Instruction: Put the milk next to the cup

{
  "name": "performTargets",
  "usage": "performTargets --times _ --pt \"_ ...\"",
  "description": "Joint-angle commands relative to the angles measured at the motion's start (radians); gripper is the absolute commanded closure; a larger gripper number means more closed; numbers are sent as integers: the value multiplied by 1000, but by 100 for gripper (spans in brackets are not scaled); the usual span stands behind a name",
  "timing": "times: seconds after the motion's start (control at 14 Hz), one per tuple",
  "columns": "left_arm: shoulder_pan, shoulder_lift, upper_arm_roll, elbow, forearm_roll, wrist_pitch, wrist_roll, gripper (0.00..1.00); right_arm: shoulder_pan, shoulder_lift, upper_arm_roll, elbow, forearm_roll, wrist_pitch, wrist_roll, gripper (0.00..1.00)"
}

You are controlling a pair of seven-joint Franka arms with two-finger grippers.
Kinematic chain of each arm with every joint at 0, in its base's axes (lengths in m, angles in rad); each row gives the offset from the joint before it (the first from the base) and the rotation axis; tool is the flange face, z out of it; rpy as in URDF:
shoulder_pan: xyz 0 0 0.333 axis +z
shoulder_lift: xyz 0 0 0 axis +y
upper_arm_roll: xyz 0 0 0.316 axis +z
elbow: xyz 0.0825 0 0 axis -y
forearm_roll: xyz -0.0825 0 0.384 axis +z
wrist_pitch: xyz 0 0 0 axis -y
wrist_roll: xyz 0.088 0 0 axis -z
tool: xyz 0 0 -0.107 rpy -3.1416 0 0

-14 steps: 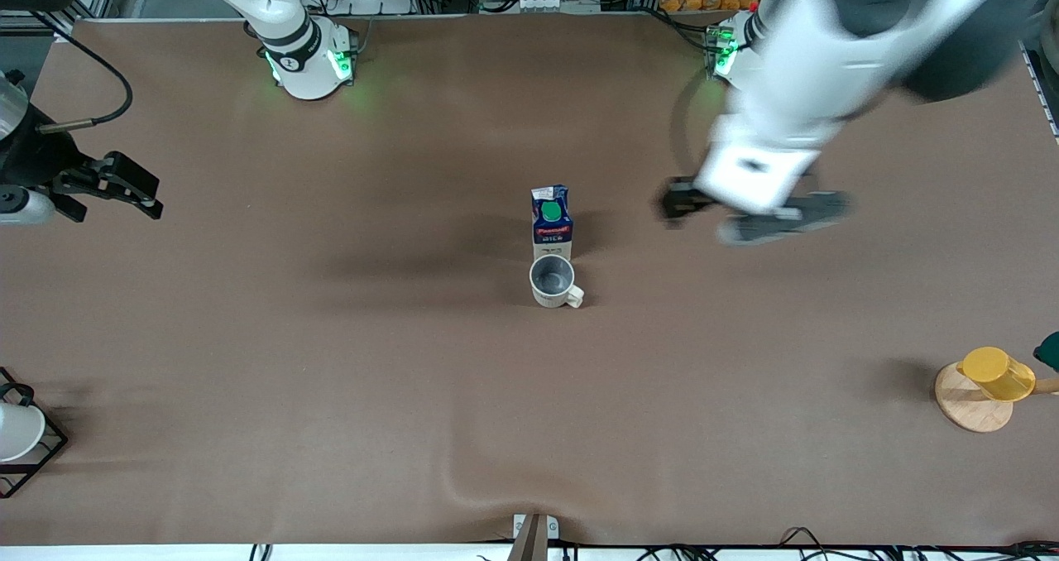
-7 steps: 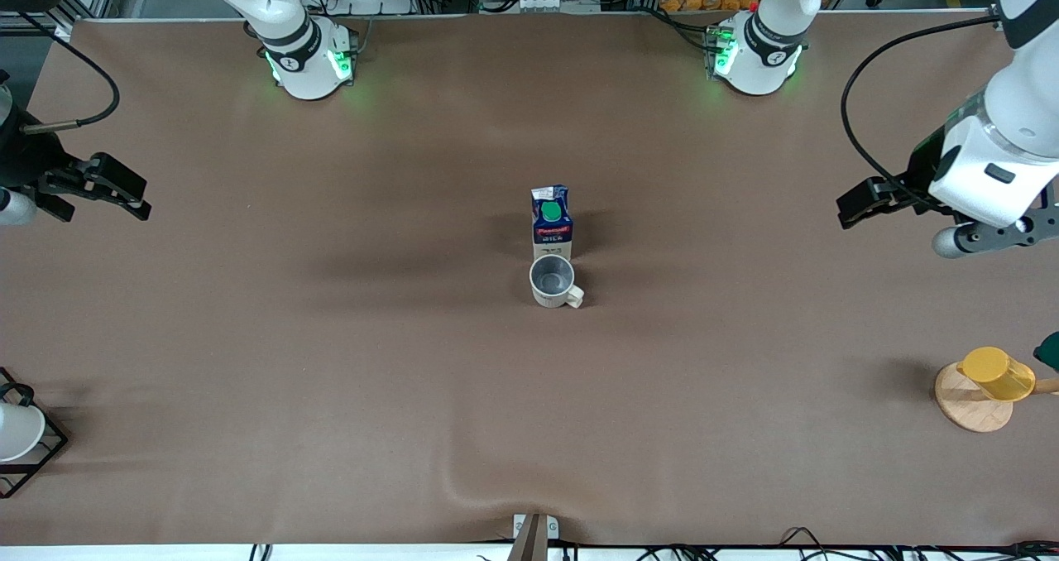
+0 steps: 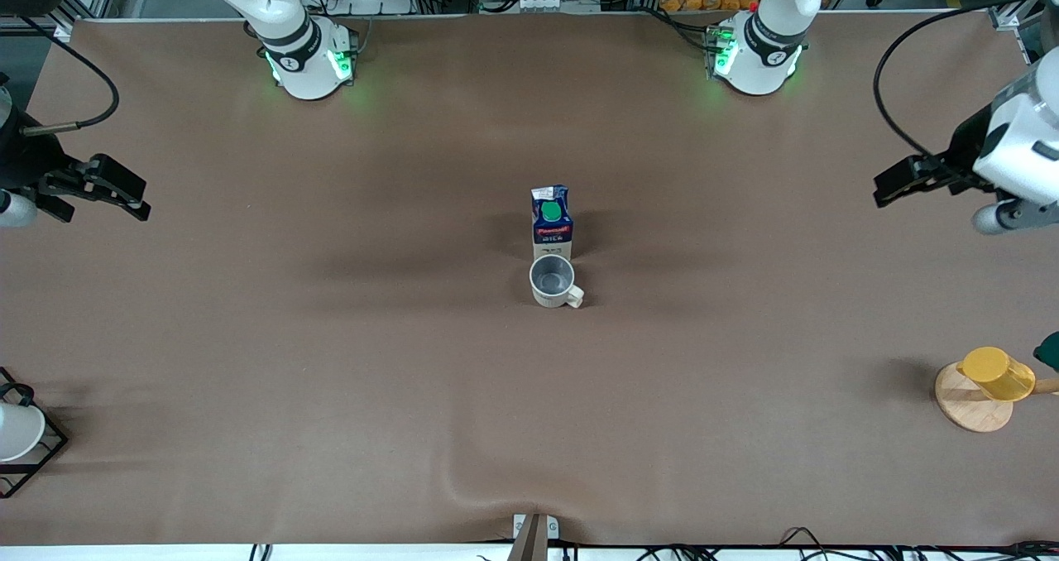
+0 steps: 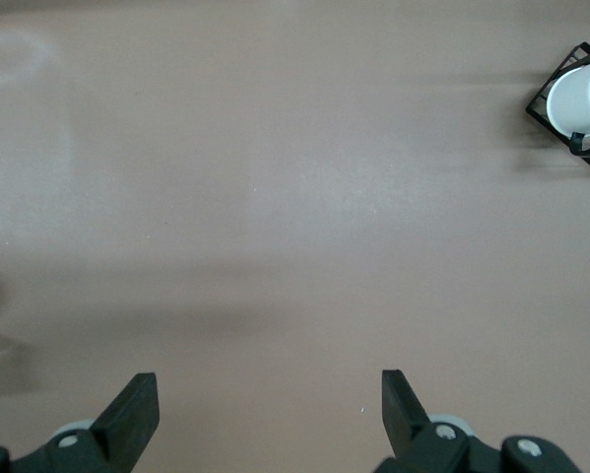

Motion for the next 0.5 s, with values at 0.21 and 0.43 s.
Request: performTargets --times 0.21,0.43 --pt "-22 -52 63 -43 -23 13 79 0 -10 8 5 18 -1 -14 -14 0" --pt "-28 -52 63 -43 -13 -7 77 0 -16 10 5 18 -1 -14 -14 0"
